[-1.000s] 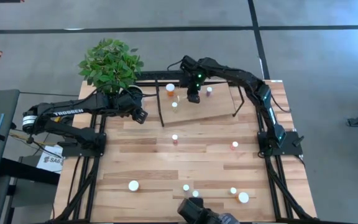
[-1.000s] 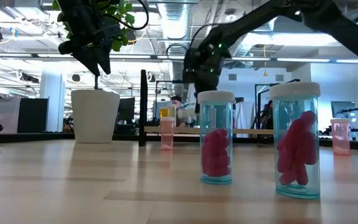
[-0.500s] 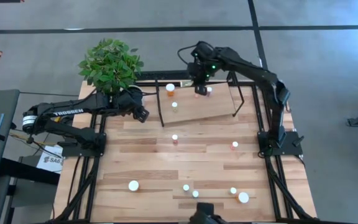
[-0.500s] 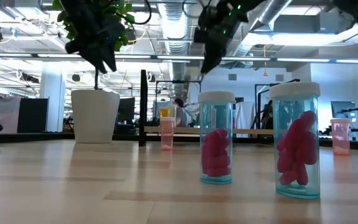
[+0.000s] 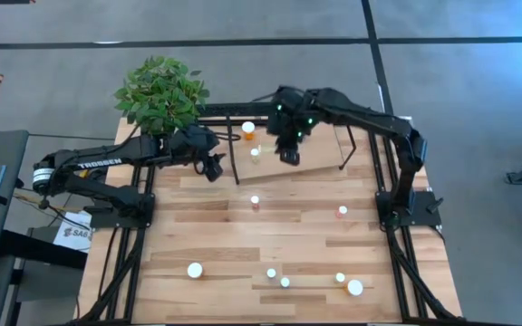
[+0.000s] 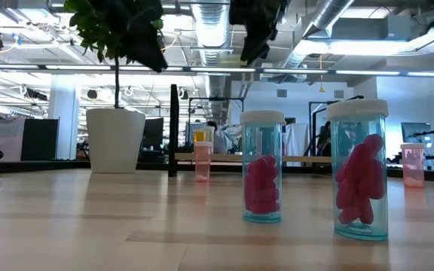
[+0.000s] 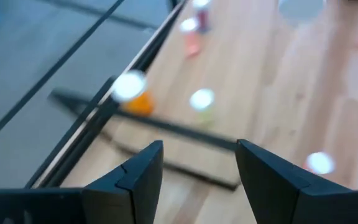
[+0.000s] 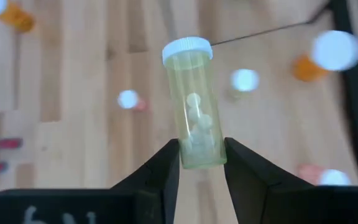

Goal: Pick and place medicine bottles onto shelf by color
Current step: Remove the top yellow pill bottle from the shelf

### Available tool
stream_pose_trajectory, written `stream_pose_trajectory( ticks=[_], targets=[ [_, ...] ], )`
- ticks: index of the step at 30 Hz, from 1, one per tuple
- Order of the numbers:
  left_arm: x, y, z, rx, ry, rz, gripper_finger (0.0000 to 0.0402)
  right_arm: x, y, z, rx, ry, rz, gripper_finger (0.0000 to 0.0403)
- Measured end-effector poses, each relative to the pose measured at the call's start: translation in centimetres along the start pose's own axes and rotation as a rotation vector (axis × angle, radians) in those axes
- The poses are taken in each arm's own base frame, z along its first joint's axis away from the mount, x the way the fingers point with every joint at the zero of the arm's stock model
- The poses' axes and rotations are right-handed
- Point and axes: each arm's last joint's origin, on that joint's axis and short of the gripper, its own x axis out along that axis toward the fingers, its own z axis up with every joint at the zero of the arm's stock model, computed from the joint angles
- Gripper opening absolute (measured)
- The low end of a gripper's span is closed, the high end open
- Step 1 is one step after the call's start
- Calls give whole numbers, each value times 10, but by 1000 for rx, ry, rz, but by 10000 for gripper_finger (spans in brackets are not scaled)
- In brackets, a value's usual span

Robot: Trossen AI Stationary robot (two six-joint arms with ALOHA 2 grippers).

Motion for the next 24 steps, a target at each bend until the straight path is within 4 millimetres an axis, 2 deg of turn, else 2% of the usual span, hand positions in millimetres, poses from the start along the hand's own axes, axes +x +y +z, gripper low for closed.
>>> stream_pose_trajectory(
  ticks=[5,8,15,20,24],
  targets=[
    [0,-4,7,81,-73,-123,190,7,32,6,-29,12,15,134],
    [-1,-6,10,132,-110,-171,190,9,41,7,-33,17,-26,132],
    [-4,-10,24,262,-271,-193,190,8,33,13,-38,-39,-104,132],
    [-8,-11,34,247,-382,-247,190,6,24,18,-5,-102,-127,134],
    [-8,-11,36,218,-401,-221,190,6,26,21,-13,-132,-128,133]
  ],
)
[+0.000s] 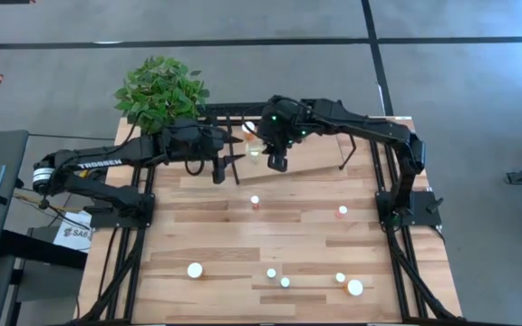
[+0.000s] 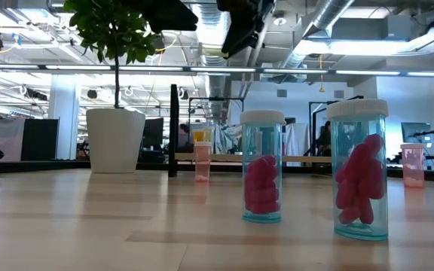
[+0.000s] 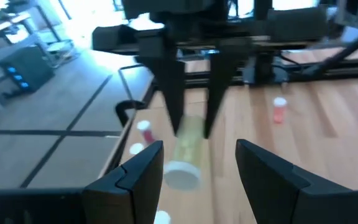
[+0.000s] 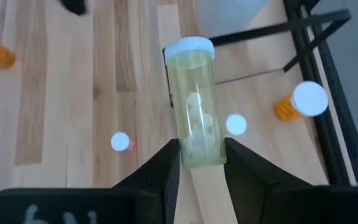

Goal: Pick and place medicine bottles onto shelf by color
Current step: Remove the top yellow pill bottle from the shelf

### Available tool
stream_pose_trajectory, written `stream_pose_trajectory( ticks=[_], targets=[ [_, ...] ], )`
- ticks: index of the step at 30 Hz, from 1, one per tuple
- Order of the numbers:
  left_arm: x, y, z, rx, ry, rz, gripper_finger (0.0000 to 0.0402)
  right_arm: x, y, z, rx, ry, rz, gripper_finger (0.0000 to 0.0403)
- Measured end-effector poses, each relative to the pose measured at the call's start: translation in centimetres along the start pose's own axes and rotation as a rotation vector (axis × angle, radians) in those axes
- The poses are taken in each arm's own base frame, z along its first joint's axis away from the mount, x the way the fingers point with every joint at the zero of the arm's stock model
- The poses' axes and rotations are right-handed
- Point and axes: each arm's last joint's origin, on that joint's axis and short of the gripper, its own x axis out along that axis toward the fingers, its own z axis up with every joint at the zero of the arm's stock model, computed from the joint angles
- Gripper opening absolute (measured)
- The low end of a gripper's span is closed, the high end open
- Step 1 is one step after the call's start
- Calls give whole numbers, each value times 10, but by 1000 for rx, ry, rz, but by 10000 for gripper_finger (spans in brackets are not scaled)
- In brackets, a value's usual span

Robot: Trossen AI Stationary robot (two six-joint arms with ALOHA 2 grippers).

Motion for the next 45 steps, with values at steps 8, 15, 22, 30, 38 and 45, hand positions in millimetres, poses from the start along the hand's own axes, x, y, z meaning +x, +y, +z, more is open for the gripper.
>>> stream_pose_trajectory(
  ticks=[8,15,22,30,38,45],
  targets=[
    [0,2,1,-29,-8,49,208,-3,4,9,-20,-74,0,133],
    [0,2,2,-72,-10,74,265,-10,3,14,-26,-106,-7,134],
    [0,2,2,-74,-14,52,282,-16,5,19,-69,-134,-8,134],
    [0,2,2,-78,-14,54,271,-19,8,21,-76,-146,-5,133],
    [0,2,2,-103,-15,53,195,-19,11,21,-89,-146,-1,133],
    [0,2,1,-116,-12,42,115,-19,11,21,-93,-144,-1,136]
  ],
)
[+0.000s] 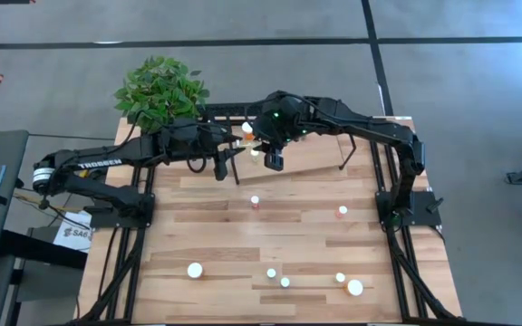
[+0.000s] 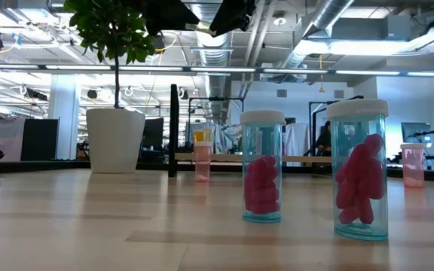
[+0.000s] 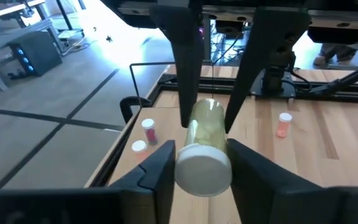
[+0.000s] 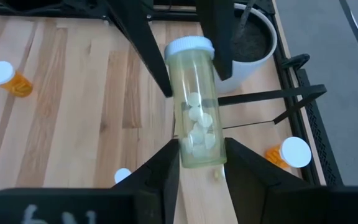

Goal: Pick and place medicine bottles onto shelf by color
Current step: Remove the top yellow pill bottle from the shelf

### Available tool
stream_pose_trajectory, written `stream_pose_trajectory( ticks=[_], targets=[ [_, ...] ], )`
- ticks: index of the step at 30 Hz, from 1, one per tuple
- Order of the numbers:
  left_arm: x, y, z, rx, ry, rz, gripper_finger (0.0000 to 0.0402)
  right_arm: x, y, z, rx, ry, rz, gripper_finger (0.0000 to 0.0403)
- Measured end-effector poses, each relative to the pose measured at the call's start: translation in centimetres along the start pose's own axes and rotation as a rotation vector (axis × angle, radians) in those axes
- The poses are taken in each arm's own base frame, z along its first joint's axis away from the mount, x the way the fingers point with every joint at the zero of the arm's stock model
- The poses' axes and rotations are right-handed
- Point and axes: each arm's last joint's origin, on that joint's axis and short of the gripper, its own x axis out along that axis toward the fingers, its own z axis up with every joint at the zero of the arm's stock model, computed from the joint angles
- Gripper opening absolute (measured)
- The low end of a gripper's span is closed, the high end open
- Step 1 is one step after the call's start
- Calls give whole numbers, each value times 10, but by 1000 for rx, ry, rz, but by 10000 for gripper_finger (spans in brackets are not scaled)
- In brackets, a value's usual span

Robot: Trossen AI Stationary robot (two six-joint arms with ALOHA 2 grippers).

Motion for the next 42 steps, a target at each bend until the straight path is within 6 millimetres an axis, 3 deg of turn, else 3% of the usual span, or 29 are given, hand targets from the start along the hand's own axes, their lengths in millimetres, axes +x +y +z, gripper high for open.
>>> stream_pose_trajectory(
  ticks=[5,9,14,21,29,37,42],
  targets=[
    [0,0,0,-11,0,-1,84,0,0,-1,3,7,1,136],
    [0,0,0,-25,2,-4,95,-1,0,-3,23,32,1,140],
    [0,1,0,-27,4,15,116,-18,-1,-4,83,104,3,158],
    [0,0,-1,-47,13,-2,100,-55,-7,-7,226,200,-9,208],
    [13,-6,-12,-182,110,-131,101,-56,-4,-18,284,332,23,231],
    [21,-13,-51,-437,504,-178,104,-52,11,-18,286,378,46,220],
    [4,-14,-76,-511,827,-101,104,-53,20,-20,301,415,55,220]
  ],
)
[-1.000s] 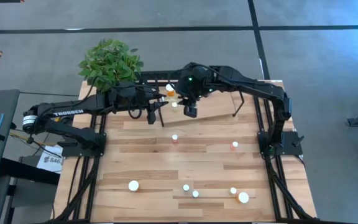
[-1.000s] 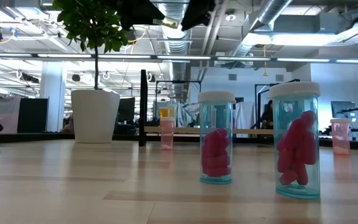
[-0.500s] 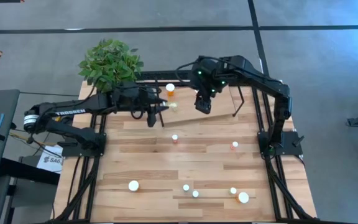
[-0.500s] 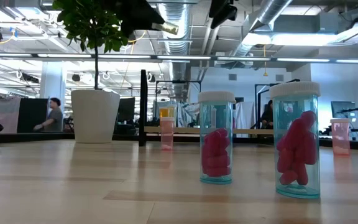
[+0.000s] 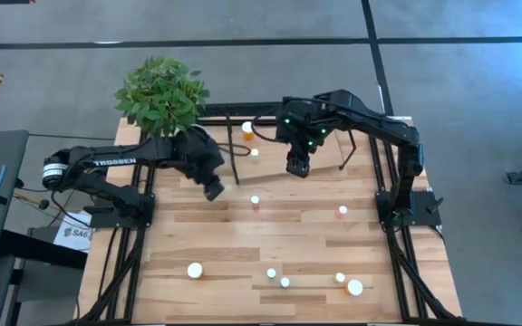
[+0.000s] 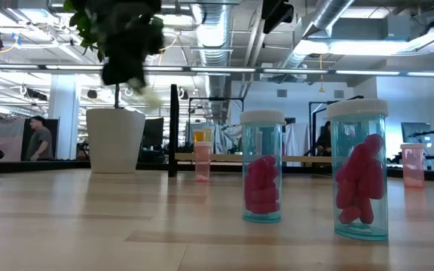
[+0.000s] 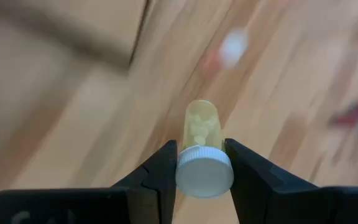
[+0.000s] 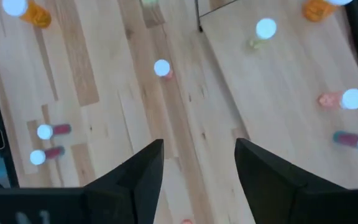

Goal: Pick and place medicine bottles onto shelf by color
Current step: Remove the top yellow pill bottle from the shelf

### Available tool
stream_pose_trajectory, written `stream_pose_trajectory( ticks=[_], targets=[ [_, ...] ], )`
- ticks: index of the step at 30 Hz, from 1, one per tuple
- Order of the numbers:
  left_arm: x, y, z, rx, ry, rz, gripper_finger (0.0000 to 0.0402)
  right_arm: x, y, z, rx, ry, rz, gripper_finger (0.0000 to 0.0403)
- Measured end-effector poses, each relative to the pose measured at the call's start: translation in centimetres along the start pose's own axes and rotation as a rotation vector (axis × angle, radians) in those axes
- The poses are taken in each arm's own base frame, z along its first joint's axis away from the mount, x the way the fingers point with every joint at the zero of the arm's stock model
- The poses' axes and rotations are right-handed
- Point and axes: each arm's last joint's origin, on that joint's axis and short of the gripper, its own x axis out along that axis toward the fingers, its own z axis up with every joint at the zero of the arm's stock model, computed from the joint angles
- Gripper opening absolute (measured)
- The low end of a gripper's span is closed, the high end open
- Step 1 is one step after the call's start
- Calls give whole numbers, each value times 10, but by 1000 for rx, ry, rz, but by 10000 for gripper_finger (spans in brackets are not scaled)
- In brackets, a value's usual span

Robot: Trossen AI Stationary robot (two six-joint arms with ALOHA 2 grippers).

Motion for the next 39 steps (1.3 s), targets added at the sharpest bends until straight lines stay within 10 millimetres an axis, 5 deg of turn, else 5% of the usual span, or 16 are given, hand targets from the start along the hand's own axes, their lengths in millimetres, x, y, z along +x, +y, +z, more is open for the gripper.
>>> stream_pose_trajectory(
  ticks=[5,20,39],
  targets=[
    [-1,8,-24,-80,218,126,104,0,3,-1,-3,5,3,218],
    [41,0,-89,-280,429,266,105,0,-1,0,-25,4,-2,218],
    [60,12,-117,-487,410,403,105,0,-2,0,-74,4,-3,218]
  ],
)
